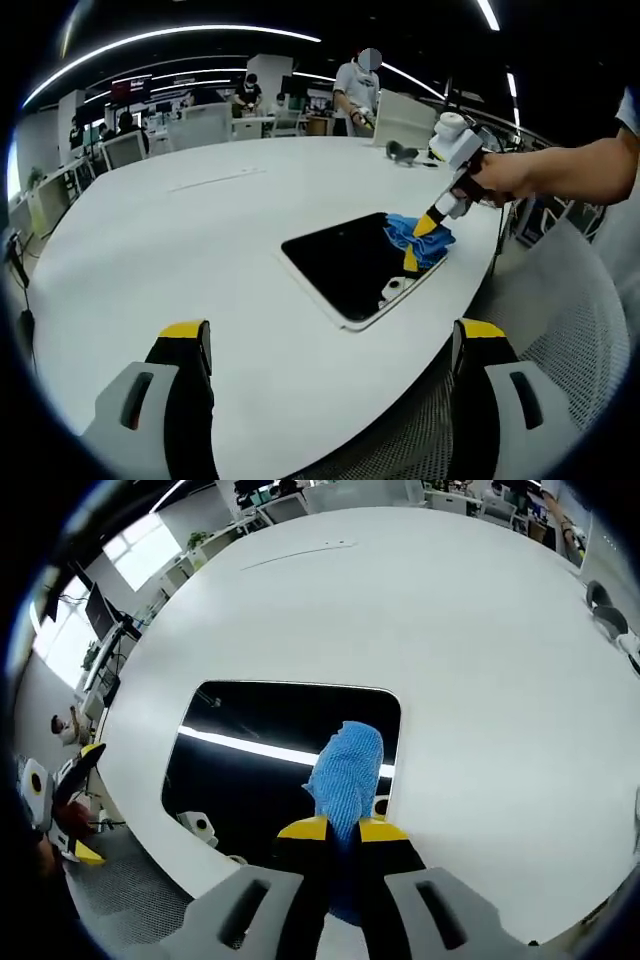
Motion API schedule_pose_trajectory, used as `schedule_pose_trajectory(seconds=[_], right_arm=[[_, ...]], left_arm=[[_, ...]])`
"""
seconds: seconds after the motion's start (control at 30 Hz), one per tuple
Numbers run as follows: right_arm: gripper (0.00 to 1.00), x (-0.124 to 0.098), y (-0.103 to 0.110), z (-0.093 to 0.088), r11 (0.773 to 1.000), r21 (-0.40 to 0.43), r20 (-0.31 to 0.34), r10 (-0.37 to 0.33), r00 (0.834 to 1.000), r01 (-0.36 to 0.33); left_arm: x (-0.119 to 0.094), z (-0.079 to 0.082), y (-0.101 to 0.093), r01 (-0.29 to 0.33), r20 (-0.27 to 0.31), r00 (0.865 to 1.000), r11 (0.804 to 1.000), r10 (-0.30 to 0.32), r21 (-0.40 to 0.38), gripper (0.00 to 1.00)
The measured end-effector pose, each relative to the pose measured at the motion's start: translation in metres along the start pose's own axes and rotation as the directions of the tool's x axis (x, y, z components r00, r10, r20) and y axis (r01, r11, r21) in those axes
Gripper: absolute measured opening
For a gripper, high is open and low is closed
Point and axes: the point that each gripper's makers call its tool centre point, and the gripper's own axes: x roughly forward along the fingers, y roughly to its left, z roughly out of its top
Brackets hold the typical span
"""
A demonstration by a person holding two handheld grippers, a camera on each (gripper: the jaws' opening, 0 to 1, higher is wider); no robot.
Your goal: Wipe the mirror surface with the cleaning cloth until all visible marks leave the cleaned area.
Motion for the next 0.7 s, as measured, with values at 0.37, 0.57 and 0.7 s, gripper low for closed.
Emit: schedule_pose_trajectory(seconds=[0.37, 0.57, 0.7], right_arm=[[0.03, 0.014, -0.011, 0.029, 1.0, 0.006, 0.008, -0.023, 1.0, 0.023], [0.03, 0.019, -0.015, 0.043, 0.999, -0.004, 0.006, -0.035, 0.999, 0.035], [0.03, 0.022, -0.018, 0.049, 0.999, 0.001, 0.008, -0.035, 0.999, 0.035]], left_arm=[[0.0, 0.0, 0.001, -0.005, 0.002, 1.0, 1.0, 0.005, 0.001, 0.99], [0.0, 0.001, 0.002, -0.006, 0.007, 1.0, 1.0, 0.006, 0.0, 0.99], [-0.001, 0.001, 0.002, -0.007, 0.009, 1.0, 1.0, 0.008, -0.004, 0.99]])
